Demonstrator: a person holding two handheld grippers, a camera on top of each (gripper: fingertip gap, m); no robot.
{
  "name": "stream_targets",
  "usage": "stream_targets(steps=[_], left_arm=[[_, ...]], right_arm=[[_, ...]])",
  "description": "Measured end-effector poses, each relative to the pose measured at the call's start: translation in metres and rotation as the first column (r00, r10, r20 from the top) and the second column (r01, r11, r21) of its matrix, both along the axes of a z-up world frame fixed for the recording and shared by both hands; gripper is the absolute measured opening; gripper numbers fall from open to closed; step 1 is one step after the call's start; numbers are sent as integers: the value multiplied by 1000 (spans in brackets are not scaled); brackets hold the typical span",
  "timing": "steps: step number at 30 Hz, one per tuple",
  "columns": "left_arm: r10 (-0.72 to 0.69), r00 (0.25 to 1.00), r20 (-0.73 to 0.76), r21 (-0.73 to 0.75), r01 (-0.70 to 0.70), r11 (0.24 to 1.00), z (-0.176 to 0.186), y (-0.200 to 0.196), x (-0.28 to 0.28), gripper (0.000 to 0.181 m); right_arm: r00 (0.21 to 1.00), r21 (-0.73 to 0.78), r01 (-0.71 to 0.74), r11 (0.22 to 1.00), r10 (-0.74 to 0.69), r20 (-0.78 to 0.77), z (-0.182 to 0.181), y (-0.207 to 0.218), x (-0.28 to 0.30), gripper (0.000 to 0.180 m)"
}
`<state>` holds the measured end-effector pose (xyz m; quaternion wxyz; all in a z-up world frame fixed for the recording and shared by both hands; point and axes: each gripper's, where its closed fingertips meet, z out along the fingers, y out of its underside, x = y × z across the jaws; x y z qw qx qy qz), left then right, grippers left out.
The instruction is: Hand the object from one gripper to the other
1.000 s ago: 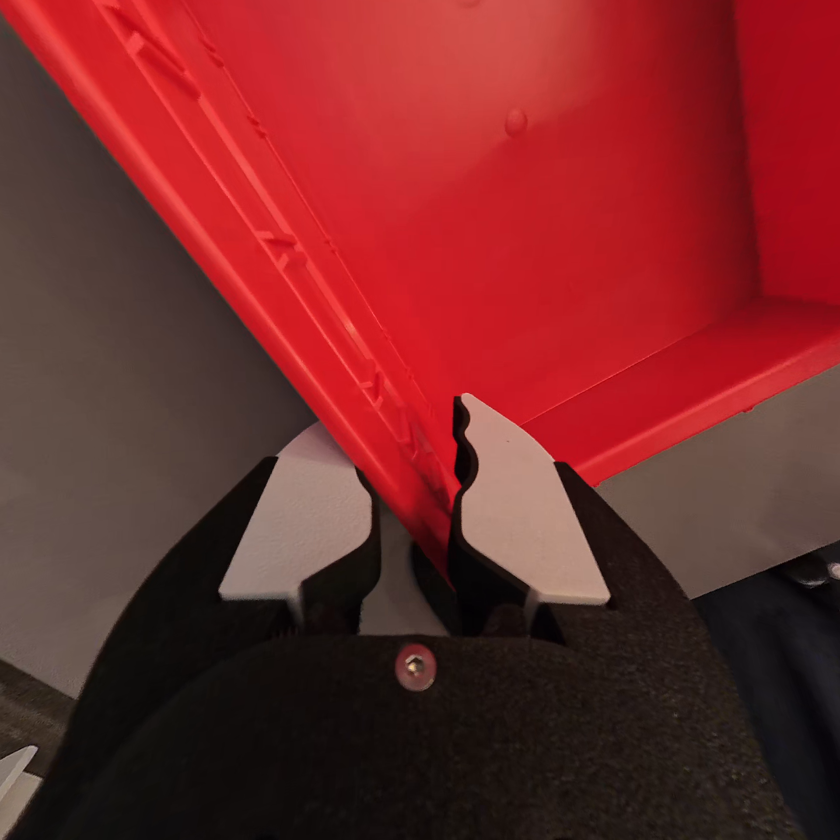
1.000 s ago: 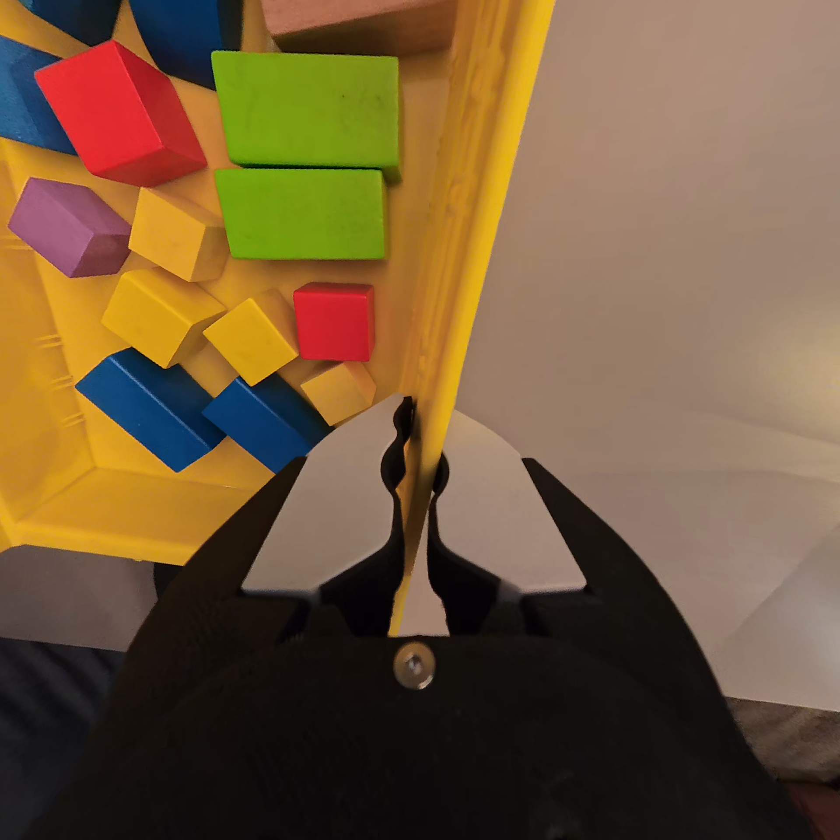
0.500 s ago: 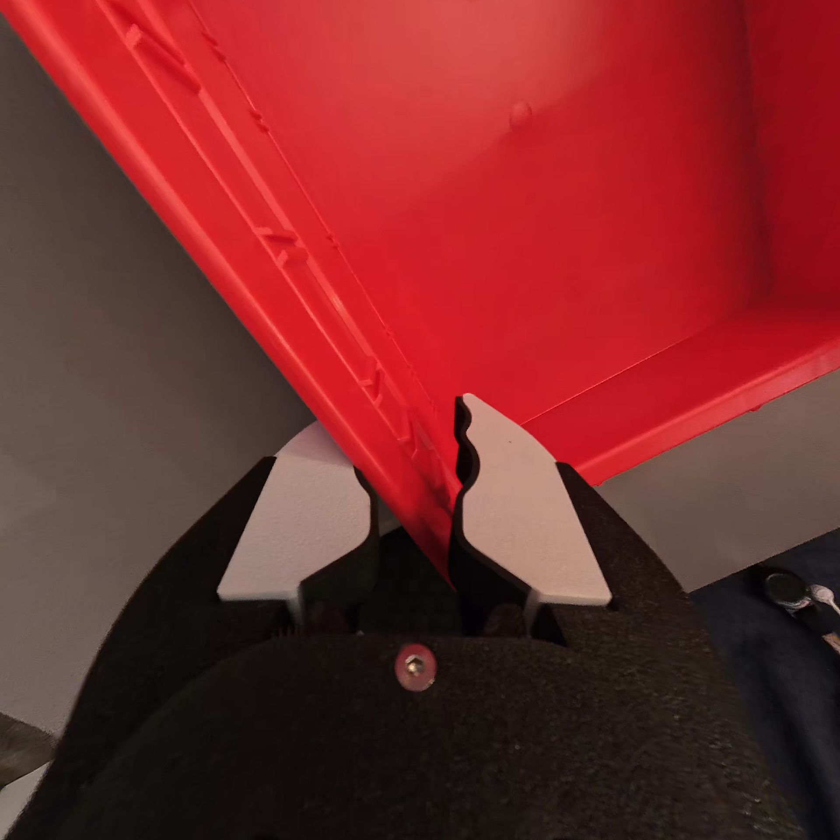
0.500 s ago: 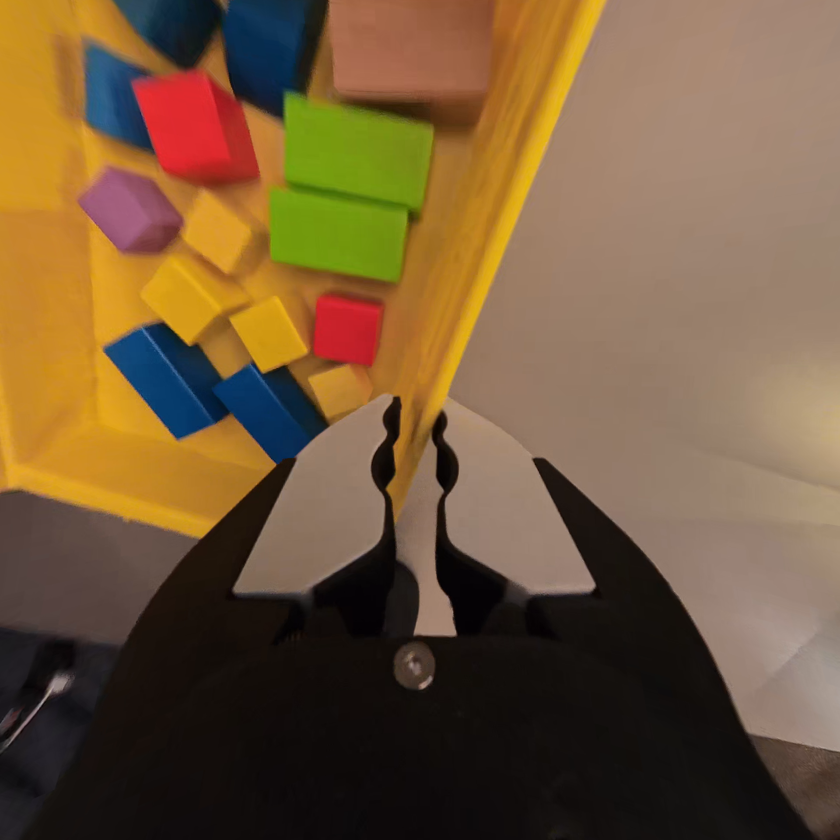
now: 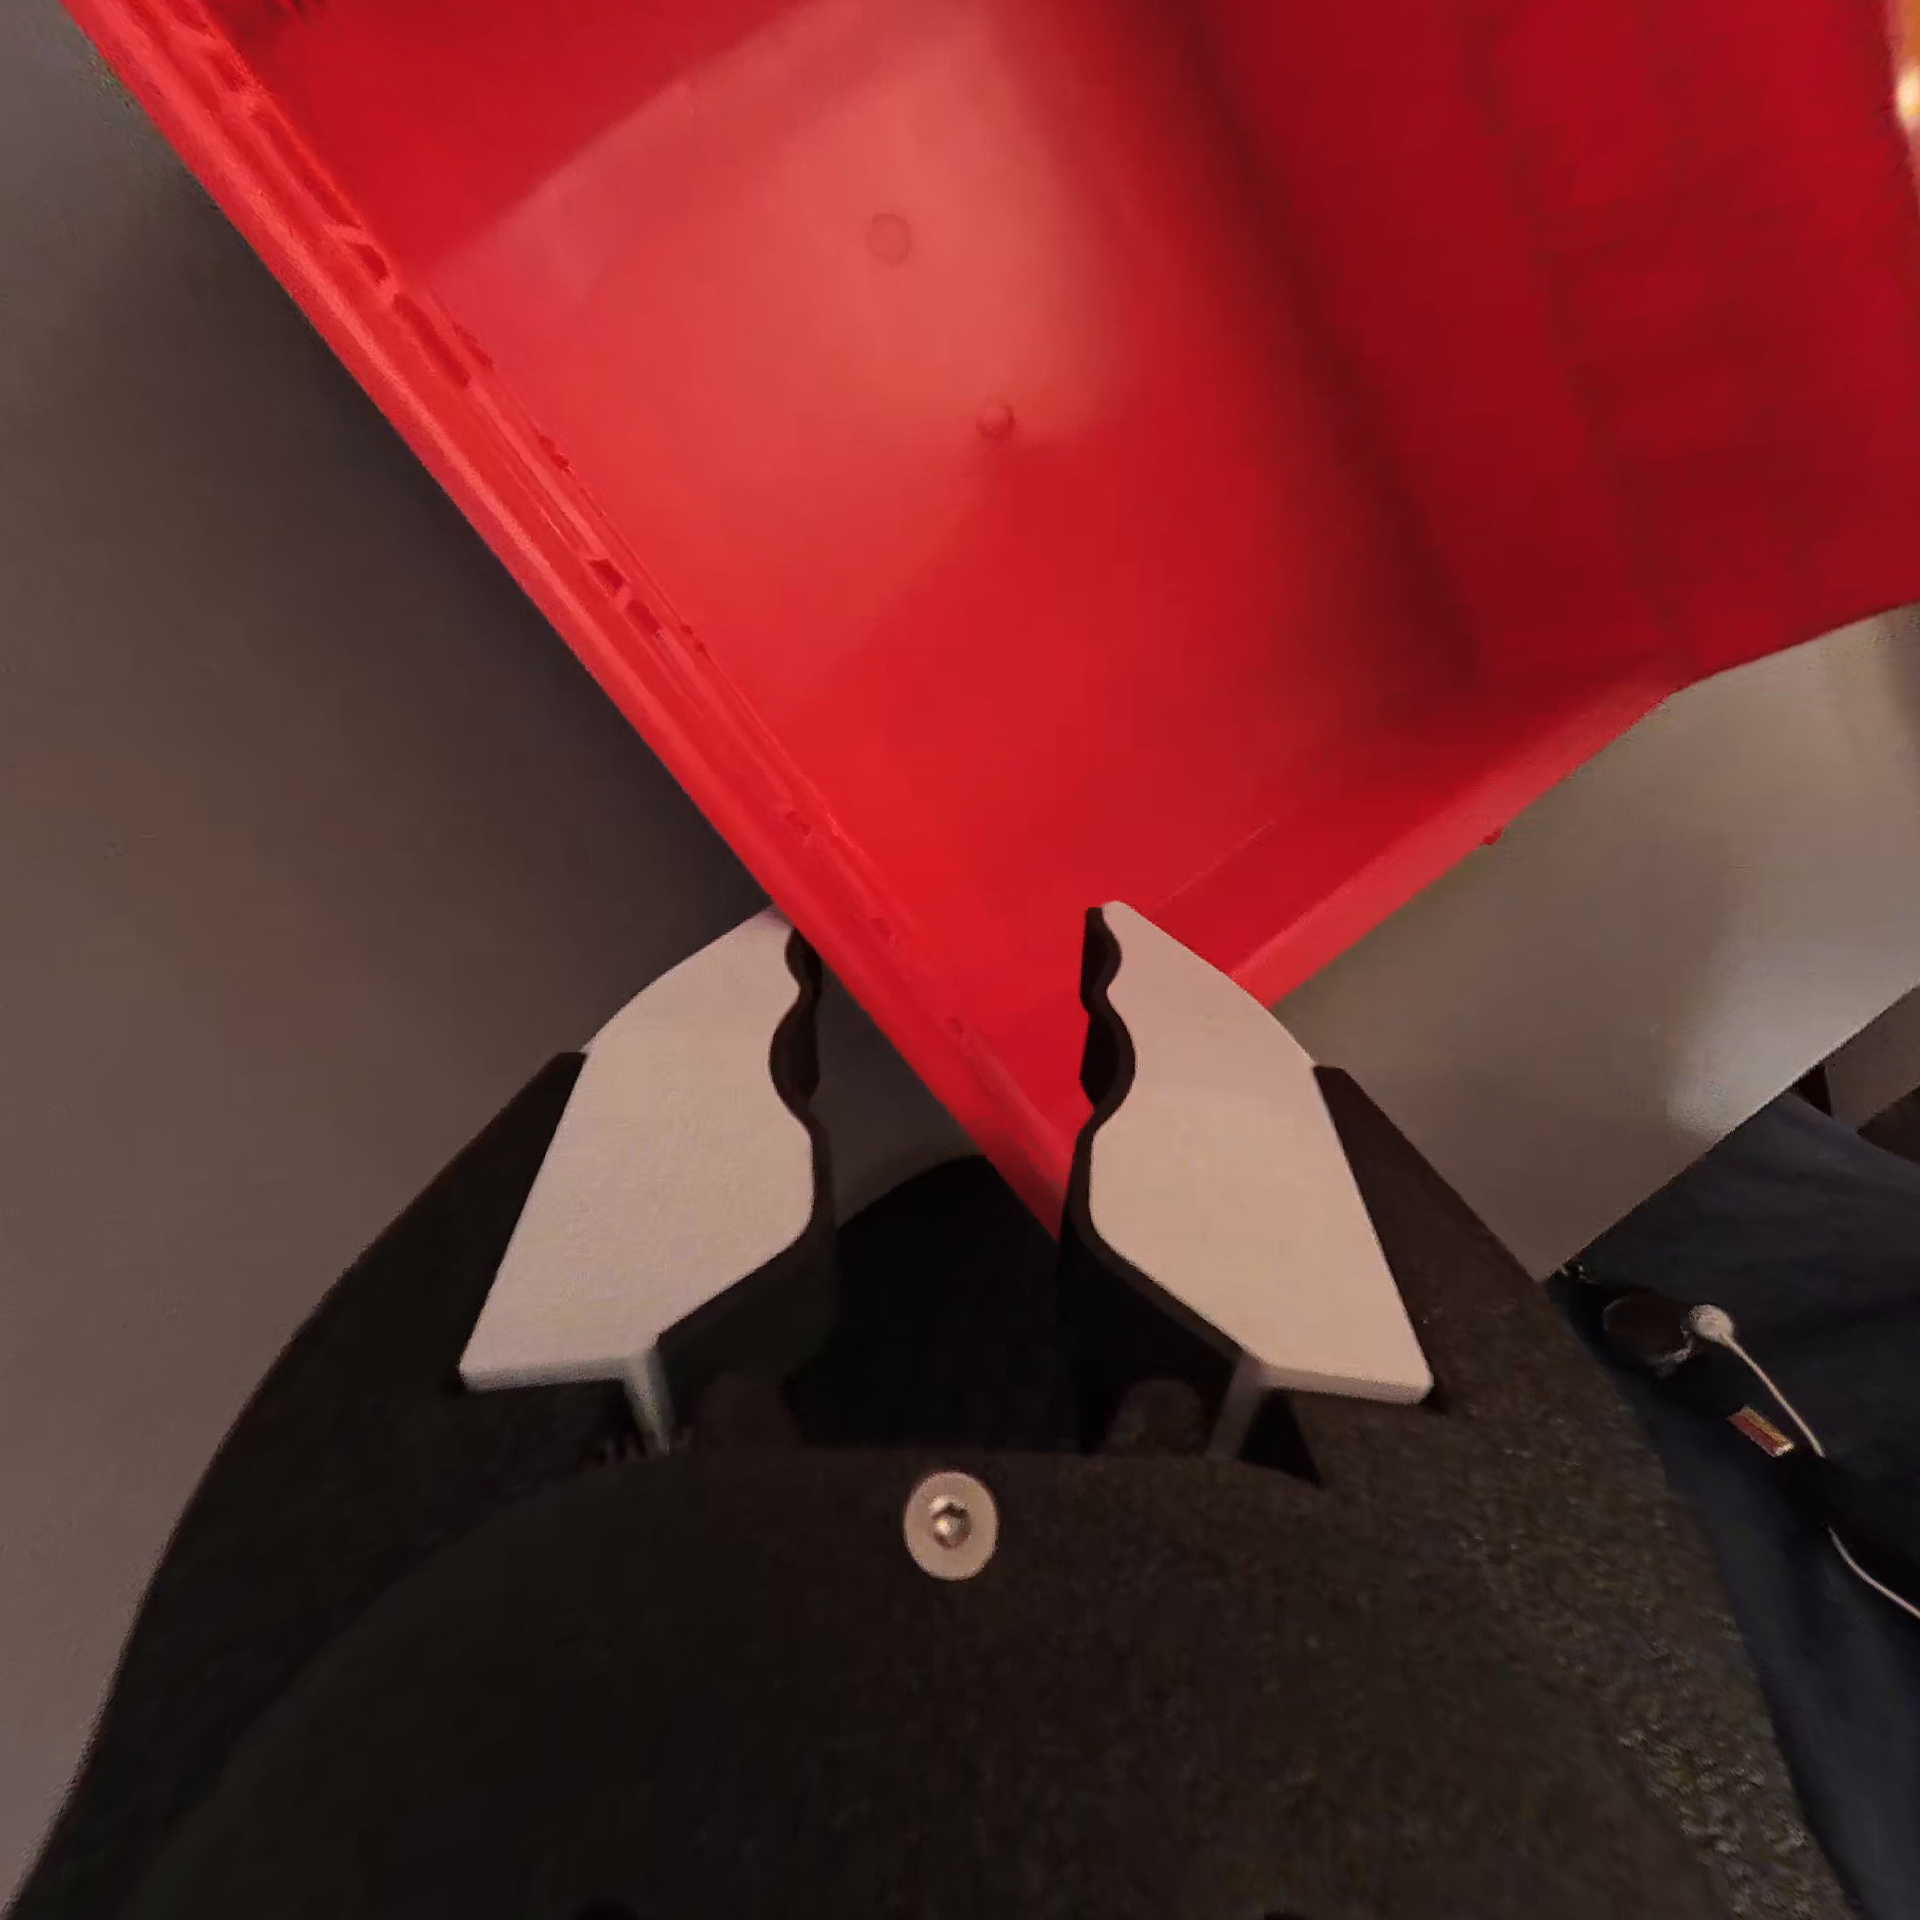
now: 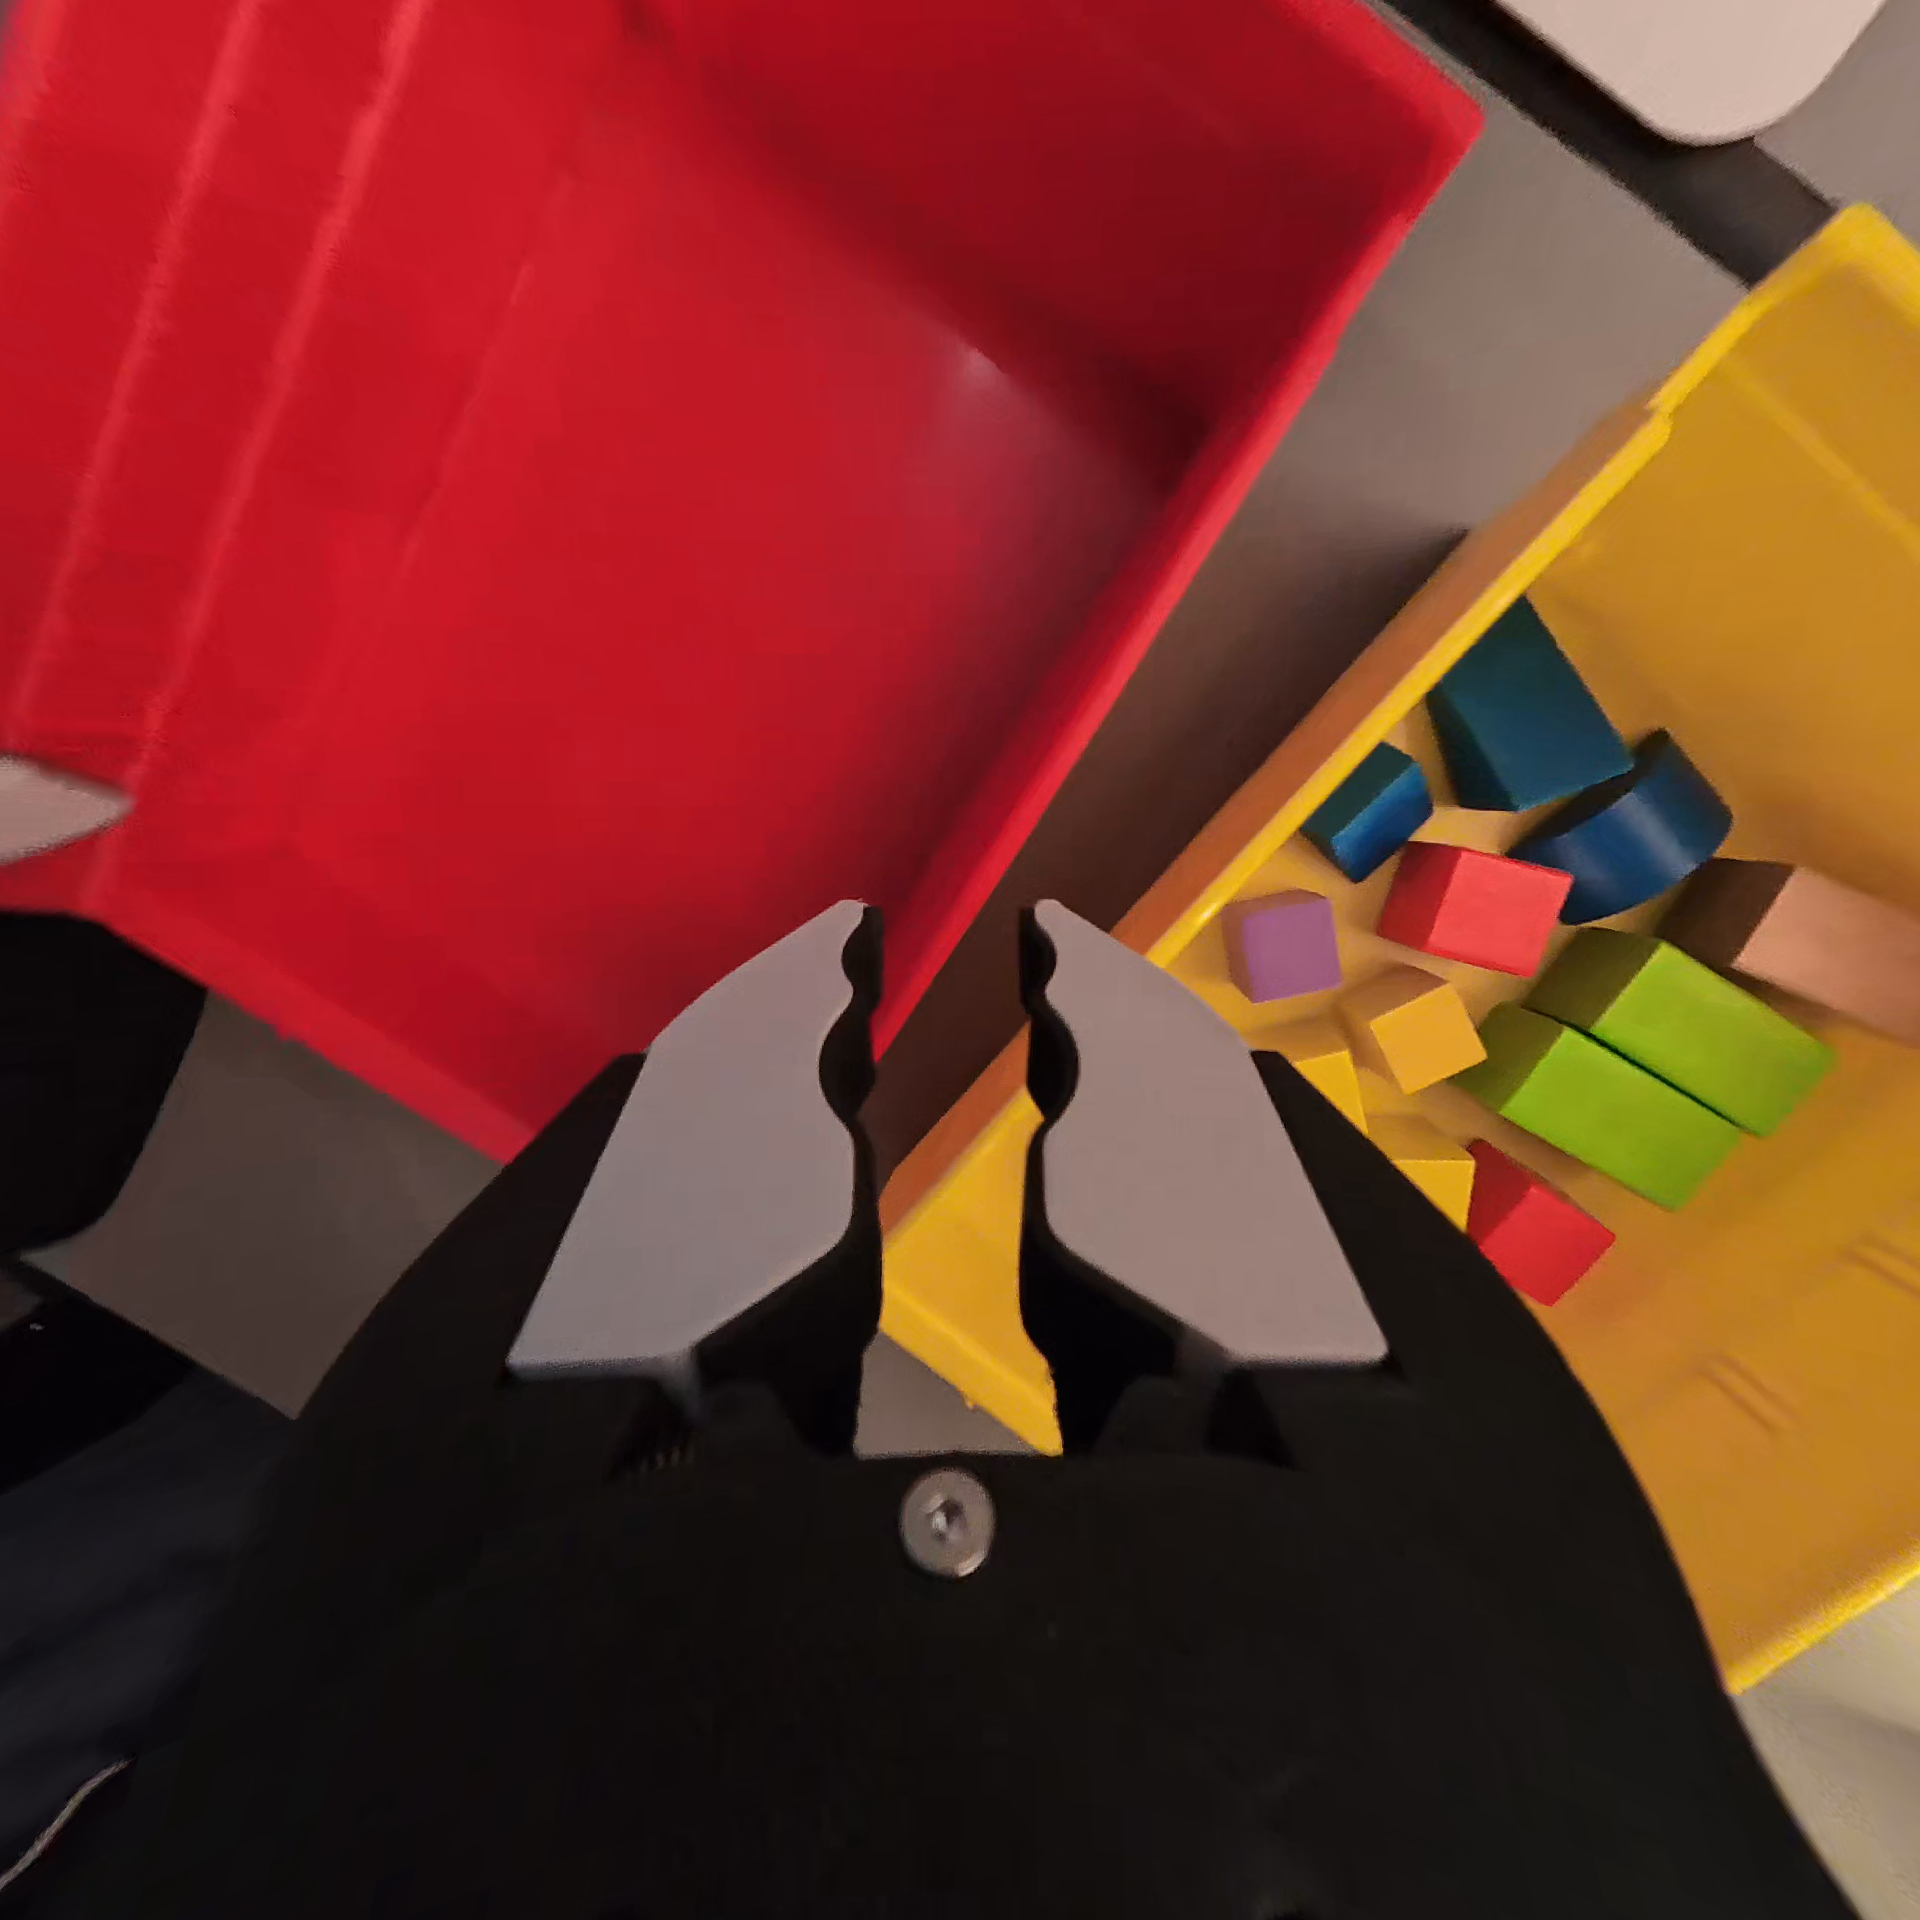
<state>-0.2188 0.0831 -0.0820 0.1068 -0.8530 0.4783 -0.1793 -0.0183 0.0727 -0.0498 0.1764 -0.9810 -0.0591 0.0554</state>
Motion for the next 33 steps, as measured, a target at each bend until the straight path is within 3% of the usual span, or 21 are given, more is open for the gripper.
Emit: stream_targets(steps=[4,10,19,26,33], left_arm=[[-33,999,36,66,31,997,18,-5,-7,51],[-84,993,89,82,77,994,33,-18,-8,50],[-105,987,125,103,92,990,46,-22,-3,48],[-106,987,119,122,92,988,54,-24,-6,46],[-82,990,115,187,60,981,68,-13,-2,44]], right_arm=[[996,-85,51,995,-57,-71,-17,8,-5,27],[993,-237,115,965,-113,21,-40,13,-6,27],[983,-199,151,968,-125,137,-46,43,-11,21],[991,-264,126,956,-133,-10,-65,41,-16,8],[994,-350,106,931,-113,0,-78,37,-18,8]])
